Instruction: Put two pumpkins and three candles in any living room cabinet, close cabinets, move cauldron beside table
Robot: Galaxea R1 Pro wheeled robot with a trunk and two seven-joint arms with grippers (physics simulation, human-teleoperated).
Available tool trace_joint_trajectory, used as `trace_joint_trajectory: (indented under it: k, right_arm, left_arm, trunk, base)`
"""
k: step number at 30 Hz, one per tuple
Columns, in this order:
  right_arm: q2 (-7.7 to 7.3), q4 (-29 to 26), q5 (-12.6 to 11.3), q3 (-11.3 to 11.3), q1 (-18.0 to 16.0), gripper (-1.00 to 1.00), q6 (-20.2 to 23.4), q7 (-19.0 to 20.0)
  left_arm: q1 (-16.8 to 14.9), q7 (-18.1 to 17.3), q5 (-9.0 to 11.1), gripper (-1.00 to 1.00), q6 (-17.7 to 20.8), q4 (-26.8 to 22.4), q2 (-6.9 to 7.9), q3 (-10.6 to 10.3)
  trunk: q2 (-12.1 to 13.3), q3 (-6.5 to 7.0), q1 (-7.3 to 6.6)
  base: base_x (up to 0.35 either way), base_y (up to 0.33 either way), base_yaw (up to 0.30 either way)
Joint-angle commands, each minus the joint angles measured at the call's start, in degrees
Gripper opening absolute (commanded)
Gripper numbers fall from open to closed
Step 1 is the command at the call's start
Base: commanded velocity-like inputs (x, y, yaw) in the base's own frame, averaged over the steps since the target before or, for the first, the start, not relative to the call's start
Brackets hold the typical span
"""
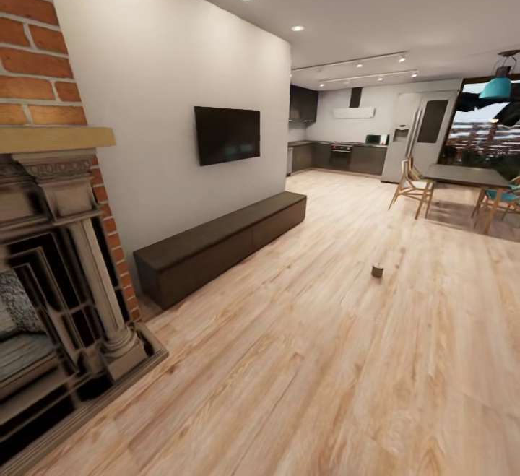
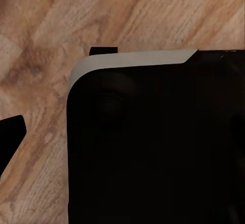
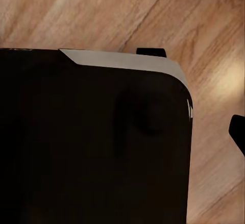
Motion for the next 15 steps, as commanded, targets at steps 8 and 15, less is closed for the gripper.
trace_joint_trajectory:
  k: [8, 15]
  right_arm:
    - [0.00, 0.0, 0.1, 0.0, 0.0, 1.00, -0.2, 0.0]
    - [0.00, 0.0, 0.1, 0.0, 0.0, 1.00, -0.2, 0.0]
  left_arm:
    - [0.0, 0.0, 0.0, 1.00, -0.2, 0.0, -0.01, 0.0]
    - [0.0, 0.0, 0.0, 1.00, -0.2, 0.0, -0.04, -0.1]
  trunk:
    - [0.0, -0.05, 0.01]
    - [0.0, -0.05, 0.01]
  base:
    - [0.083, 0.028, 0.018]
    - [0.028, 0.044, 0.001]
